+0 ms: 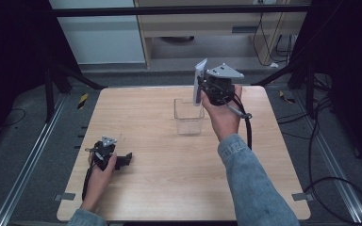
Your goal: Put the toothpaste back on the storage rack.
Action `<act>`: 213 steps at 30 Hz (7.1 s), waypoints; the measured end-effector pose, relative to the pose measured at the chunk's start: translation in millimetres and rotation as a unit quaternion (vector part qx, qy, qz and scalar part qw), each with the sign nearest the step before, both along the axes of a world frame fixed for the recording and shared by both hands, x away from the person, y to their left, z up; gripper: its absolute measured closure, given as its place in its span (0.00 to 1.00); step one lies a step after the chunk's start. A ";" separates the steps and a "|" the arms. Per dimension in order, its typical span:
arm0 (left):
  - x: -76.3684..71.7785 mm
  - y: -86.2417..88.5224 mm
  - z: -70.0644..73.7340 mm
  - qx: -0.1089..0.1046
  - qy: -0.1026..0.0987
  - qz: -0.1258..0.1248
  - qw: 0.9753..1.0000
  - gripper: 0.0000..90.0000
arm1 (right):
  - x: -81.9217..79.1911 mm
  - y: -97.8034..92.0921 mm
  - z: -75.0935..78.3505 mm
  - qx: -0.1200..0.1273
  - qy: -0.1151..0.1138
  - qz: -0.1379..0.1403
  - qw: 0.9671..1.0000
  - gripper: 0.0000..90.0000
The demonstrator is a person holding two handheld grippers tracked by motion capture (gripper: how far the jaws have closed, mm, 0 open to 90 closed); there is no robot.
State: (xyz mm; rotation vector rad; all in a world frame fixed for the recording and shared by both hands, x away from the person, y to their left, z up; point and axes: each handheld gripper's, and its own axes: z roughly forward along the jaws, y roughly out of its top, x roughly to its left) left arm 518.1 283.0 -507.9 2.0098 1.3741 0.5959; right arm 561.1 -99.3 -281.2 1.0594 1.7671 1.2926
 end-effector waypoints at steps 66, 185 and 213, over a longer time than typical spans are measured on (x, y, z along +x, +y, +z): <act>0.0 0.1 0.0 0.000 0.000 0.000 1.000 0.00 | 41.7 29.5 -93.3 -0.039 0.097 0.000 0.995 0.90; 0.4 -0.1 0.0 0.000 0.000 -0.001 1.000 0.00 | 43.6 26.5 -87.1 -0.072 0.130 0.037 0.988 0.91; -0.5 -0.1 0.1 0.001 0.000 -0.007 1.000 0.00 | 20.4 16.5 -83.3 -0.058 0.119 0.050 0.990 0.76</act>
